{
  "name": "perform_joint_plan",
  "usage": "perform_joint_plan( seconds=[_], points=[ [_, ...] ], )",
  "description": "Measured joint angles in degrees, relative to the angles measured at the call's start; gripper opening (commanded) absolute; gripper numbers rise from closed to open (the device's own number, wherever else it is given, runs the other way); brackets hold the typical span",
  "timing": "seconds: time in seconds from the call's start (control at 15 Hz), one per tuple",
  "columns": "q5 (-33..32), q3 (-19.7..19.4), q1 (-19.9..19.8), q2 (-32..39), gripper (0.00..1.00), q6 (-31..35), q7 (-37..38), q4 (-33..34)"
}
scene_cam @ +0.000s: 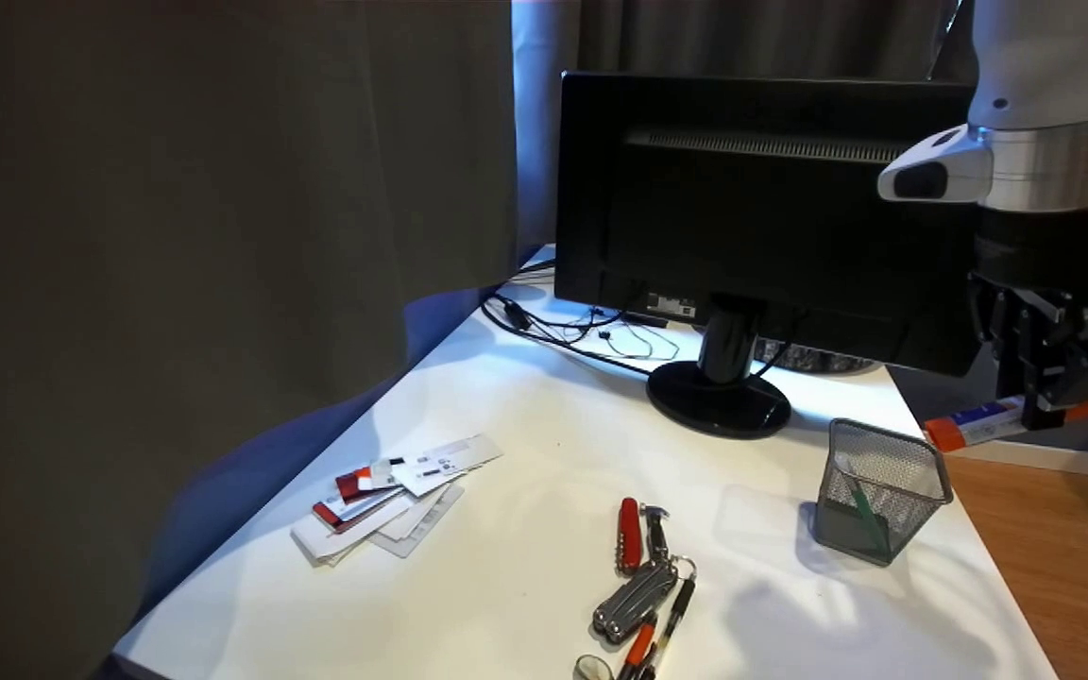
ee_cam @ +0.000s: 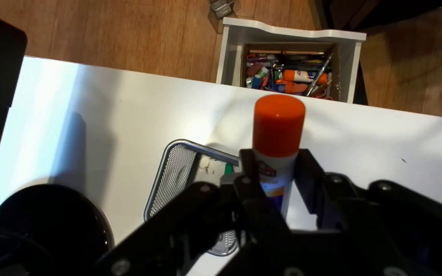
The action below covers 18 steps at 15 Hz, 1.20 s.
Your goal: Place the basket upright then pick up the green pen and glue stick from the counter and put them in the basket
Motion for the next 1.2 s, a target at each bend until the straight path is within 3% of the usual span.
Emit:
perform_joint_plan(
  seconds=[1.2],
  points=[
    [-1.05, -2.72, -0.02, 1.91, 0.10, 7.71, 3.14, 0.74]
  ],
)
